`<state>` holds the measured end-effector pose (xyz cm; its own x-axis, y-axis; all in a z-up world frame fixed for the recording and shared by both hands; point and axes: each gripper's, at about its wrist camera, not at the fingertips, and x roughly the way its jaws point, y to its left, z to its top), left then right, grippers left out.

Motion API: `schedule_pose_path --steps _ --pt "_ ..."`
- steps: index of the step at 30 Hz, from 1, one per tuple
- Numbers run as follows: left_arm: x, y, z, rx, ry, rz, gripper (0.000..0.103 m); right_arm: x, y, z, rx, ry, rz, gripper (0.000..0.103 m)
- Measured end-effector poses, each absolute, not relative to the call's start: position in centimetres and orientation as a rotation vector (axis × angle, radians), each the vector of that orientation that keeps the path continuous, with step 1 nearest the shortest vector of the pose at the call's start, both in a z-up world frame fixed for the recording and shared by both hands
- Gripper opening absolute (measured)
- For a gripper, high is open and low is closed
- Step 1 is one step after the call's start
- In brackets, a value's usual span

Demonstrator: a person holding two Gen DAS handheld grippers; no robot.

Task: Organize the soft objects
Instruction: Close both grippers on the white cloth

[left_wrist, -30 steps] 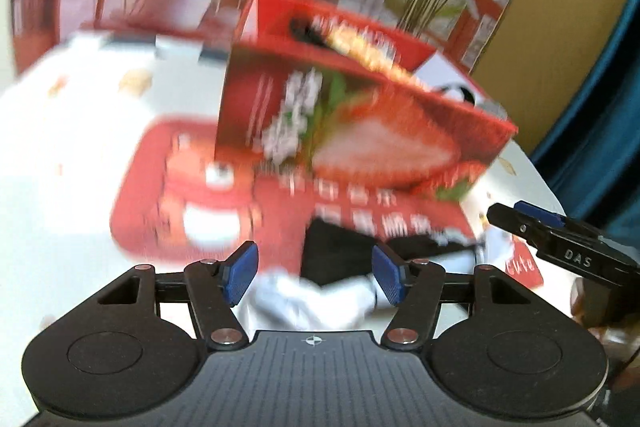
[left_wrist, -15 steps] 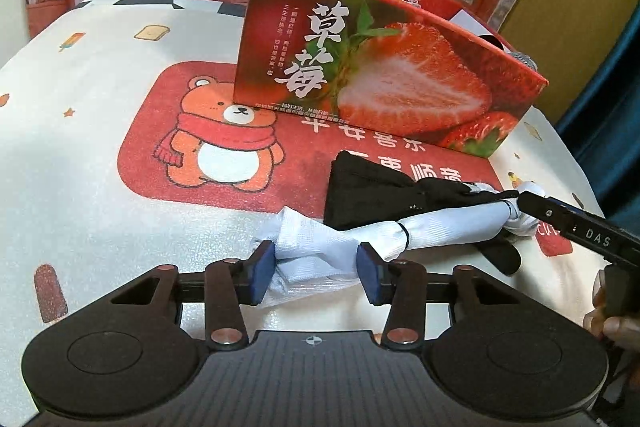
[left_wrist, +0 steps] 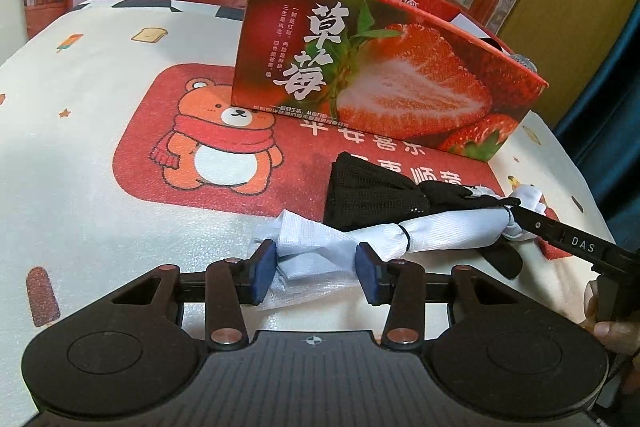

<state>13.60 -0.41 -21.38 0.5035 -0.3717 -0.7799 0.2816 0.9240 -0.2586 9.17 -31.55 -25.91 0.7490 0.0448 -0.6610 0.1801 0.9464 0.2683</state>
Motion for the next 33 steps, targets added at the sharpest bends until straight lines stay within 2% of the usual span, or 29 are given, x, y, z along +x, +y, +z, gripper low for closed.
schedule_pose_path --steps 14,16,18,21,28,33 --pt "13.59 -0.5 -21.66 -0.084 0.948 -0.407 0.045 8.91 -31.92 -26.28 0.343 0.702 -0.048 0.041" --pt "13.57 -0.42 -21.69 -0.089 0.947 -0.405 0.042 8.92 -31.92 -26.28 0.345 0.702 -0.048 0.041" --pt "13.56 -0.29 -21.7 -0.088 0.949 -0.394 0.028 8.93 -31.92 -26.26 0.344 0.702 -0.048 0.04" --pt "13.71 0.1 -21.69 -0.111 0.959 -0.397 0.018 8.87 -31.83 -26.16 0.336 0.706 -0.059 0.032" --pt "13.6 -0.28 -21.59 -0.114 0.957 -0.399 0.014 8.6 -31.75 -25.8 0.332 0.707 -0.073 0.019" --pt "13.52 -0.13 -21.34 -0.129 0.949 -0.404 0.011 8.37 -31.51 -25.33 0.327 0.701 -0.065 0.014"
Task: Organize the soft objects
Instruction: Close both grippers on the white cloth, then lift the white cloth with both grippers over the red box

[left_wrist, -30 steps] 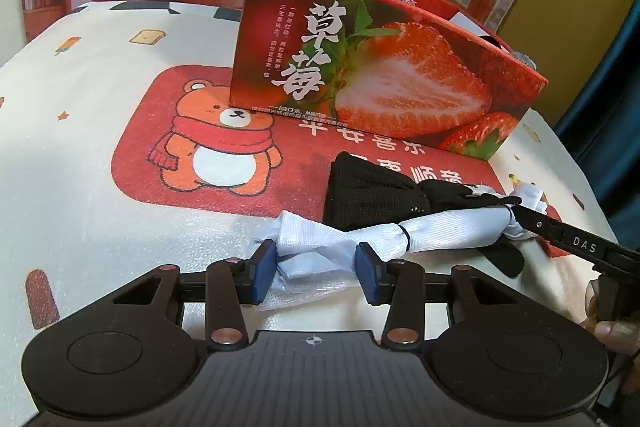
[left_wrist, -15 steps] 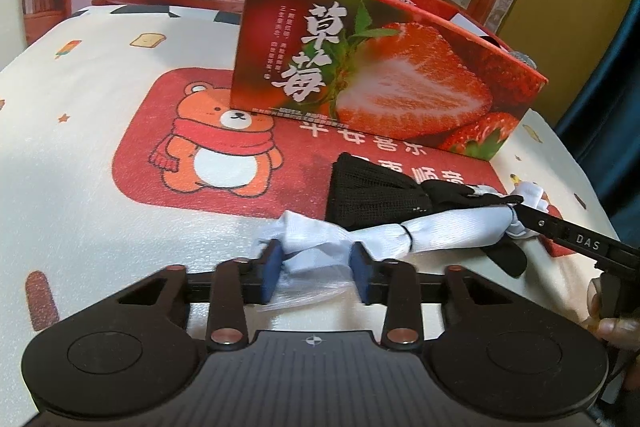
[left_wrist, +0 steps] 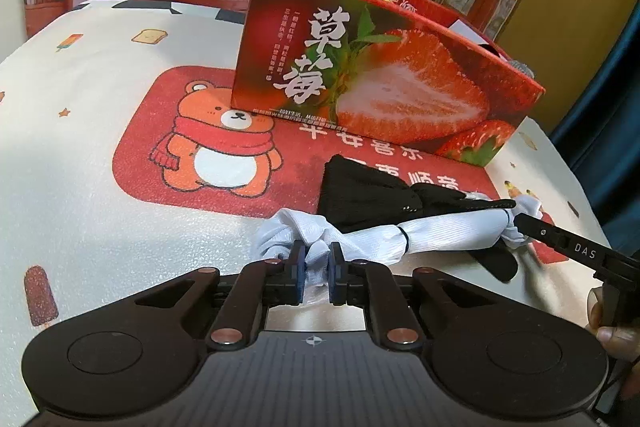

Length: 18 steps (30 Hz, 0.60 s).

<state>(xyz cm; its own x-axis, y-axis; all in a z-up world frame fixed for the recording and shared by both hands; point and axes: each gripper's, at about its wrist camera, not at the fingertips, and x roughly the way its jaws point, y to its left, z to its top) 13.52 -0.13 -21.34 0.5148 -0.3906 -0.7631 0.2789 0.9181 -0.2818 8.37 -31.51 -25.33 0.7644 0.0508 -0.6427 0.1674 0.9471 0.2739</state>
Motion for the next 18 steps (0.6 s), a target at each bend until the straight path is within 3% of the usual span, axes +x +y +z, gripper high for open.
schedule_pose_path --steps 18 --pt "14.8 -0.1 -11.3 -0.136 0.626 -0.445 0.009 9.8 -31.8 -16.1 0.287 0.462 0.01 0.01"
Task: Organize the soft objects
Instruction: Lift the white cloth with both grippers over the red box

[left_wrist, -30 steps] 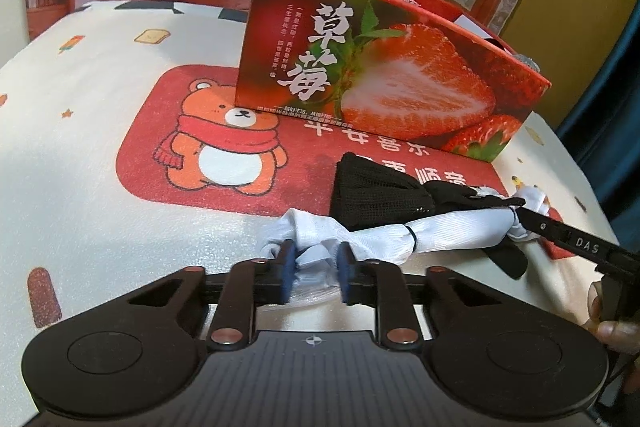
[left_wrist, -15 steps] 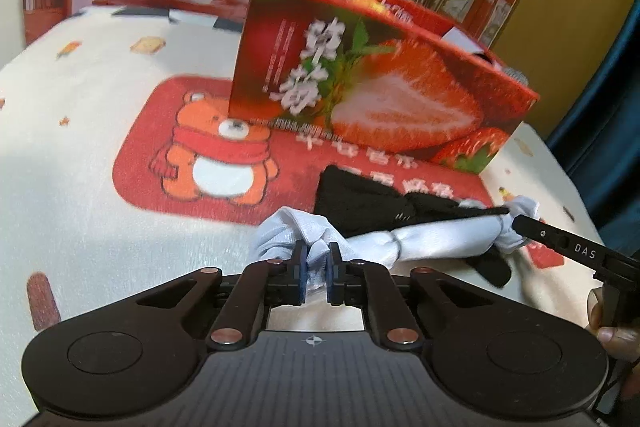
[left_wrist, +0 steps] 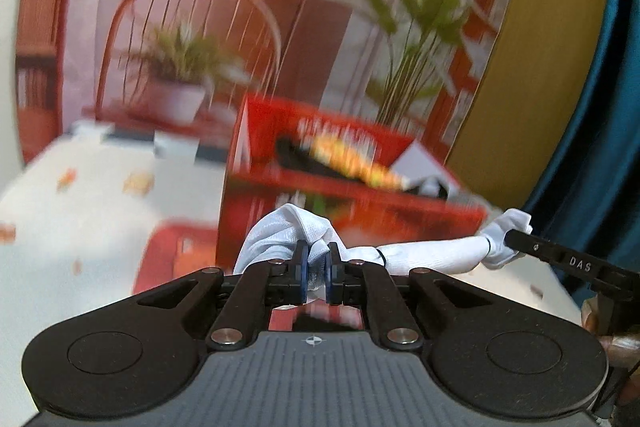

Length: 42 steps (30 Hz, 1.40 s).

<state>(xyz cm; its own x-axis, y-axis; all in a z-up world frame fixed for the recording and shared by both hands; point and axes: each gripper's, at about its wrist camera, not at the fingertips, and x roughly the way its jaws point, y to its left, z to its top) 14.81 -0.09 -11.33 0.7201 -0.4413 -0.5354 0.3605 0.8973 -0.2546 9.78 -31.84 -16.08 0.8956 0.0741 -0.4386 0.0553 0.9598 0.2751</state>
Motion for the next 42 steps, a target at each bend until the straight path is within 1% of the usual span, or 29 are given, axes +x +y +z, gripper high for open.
schedule_pose_path --steps 7,14,21,27,32,39,42 --pt "19.7 -2.3 -7.4 -0.127 0.546 -0.46 0.009 13.9 -32.8 -11.8 0.238 0.39 -0.01 0.01" --pt "25.7 -5.2 -7.4 -0.086 0.556 -0.441 0.009 18.8 -32.9 -10.7 0.174 0.381 -0.033 0.01" --pt "30.3 -7.1 -9.1 -0.008 0.594 -0.43 0.009 23.8 -32.9 -12.6 0.119 0.421 -0.073 0.01" --pt "32.8 -8.6 -12.1 0.046 0.698 -0.446 0.009 26.7 -32.3 -15.2 0.066 0.506 -0.064 0.01" --pt "33.6 -9.0 -13.5 0.053 0.757 -0.471 0.009 27.8 -31.7 -16.9 0.069 0.581 -0.033 0.01" --pt "34.0 -9.6 -14.3 0.09 0.782 -0.478 0.009 28.7 -31.0 -18.2 0.082 0.643 0.007 0.01" --pt "34.2 -9.6 -14.2 0.085 0.796 -0.476 0.009 28.9 -30.8 -18.3 0.093 0.664 0.014 0.012"
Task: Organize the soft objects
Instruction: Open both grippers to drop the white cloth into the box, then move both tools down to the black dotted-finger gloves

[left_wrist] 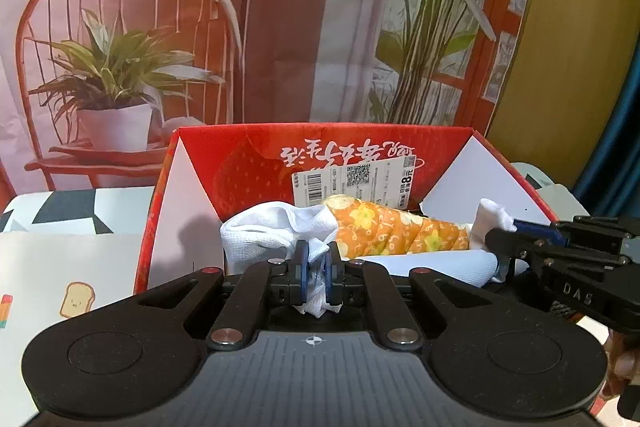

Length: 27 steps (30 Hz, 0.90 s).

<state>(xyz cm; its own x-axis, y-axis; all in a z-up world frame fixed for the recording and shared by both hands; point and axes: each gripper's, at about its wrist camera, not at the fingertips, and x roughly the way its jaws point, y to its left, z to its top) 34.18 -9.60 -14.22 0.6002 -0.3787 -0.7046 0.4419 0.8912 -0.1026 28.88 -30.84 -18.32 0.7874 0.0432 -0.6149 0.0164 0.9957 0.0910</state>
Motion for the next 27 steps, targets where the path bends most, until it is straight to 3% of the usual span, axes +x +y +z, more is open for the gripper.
schedule_pose_path --steps 4,6,7,9,10,12,18,22,27 --pt "34.0 -8.6 -12.9 0.049 0.788 -0.497 0.023 28.6 -30.7 -17.8 0.11 0.664 0.028 0.027" --pt "33.4 -8.3 -12.1 0.061 0.769 -0.502 0.044 28.2 -30.6 -17.3 0.106 0.651 0.027 0.033" --pt "33.0 -8.1 -11.7 0.064 0.757 -0.505 0.049 28.0 -30.5 -16.9 0.101 0.643 0.027 0.04" --pt "32.2 -7.8 -10.9 0.068 0.736 -0.511 0.071 27.4 -30.2 -16.2 0.097 0.621 0.031 0.054" --pt "31.7 -7.6 -10.5 0.07 0.726 -0.514 0.076 27.0 -30.1 -15.9 0.099 0.61 0.034 0.062" --pt "30.7 -7.4 -9.8 0.074 0.704 -0.518 0.088 26.3 -29.8 -15.1 0.096 0.594 0.041 0.067" --pt "27.0 -6.2 -8.9 0.088 0.678 -0.53 0.092 23.2 -29.0 -13.7 0.106 0.558 0.068 0.093" --pt "24.1 -5.0 -9.5 0.074 0.689 -0.534 0.092 20.5 -28.6 -13.6 0.132 0.541 0.083 0.101" --pt "21.0 -3.5 -11.2 0.06 0.713 -0.538 0.092 17.1 -27.9 -14.7 0.172 0.544 0.101 0.102"
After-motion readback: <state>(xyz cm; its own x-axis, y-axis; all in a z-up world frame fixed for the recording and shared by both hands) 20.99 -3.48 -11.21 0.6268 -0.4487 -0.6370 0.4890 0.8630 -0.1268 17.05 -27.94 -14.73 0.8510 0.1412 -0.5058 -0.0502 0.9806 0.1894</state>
